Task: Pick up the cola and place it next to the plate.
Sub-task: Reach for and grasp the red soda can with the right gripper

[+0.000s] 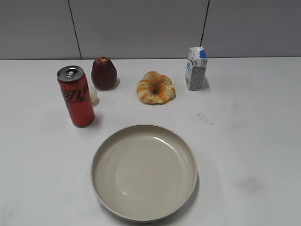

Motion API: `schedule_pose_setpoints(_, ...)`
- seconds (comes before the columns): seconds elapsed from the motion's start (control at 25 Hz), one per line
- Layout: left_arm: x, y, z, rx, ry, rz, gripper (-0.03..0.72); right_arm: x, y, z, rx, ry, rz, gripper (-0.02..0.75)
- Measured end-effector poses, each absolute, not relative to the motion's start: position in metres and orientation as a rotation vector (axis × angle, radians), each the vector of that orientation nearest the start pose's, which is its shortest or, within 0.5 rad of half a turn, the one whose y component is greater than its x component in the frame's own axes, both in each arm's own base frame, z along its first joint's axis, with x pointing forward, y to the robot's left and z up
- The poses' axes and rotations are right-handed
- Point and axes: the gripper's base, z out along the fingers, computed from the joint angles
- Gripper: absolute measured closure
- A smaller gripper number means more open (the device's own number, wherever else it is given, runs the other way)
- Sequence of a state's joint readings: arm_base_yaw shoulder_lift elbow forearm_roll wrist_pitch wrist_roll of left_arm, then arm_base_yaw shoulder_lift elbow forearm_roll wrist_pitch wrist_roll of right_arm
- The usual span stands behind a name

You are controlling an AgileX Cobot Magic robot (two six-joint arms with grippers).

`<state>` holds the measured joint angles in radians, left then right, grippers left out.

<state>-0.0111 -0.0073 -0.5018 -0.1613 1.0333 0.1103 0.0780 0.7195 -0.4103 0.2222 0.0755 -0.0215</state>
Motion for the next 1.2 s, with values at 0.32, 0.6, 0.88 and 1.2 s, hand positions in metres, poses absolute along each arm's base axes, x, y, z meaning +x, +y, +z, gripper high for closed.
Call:
schedule_pose_setpoints(0.32, -0.006, -0.012, 0.281, 0.127, 1.996, -0.128, 0.452, 0.263, 0.101, 0.284, -0.185, 2.154, 0.374, 0.174)
schedule_pose_setpoints(0.6, -0.006, -0.012, 0.281, 0.127, 1.996, -0.128, 0.452, 0.328, 0.233, 0.306, -0.685, 2.272, 0.472, 0.088)
schedule_pose_setpoints(0.88, -0.006, -0.012, 0.281, 0.127, 1.996, -0.128, 0.452, 0.346, 0.332, 0.319, -1.030, 2.239, 0.530, 0.076)
schedule_pose_setpoints(1.2, -0.006, -0.012, 0.281, 0.127, 1.996, -0.128, 0.452, 0.339, 0.385, 0.290, -1.121, 2.152, 0.566, 0.076)
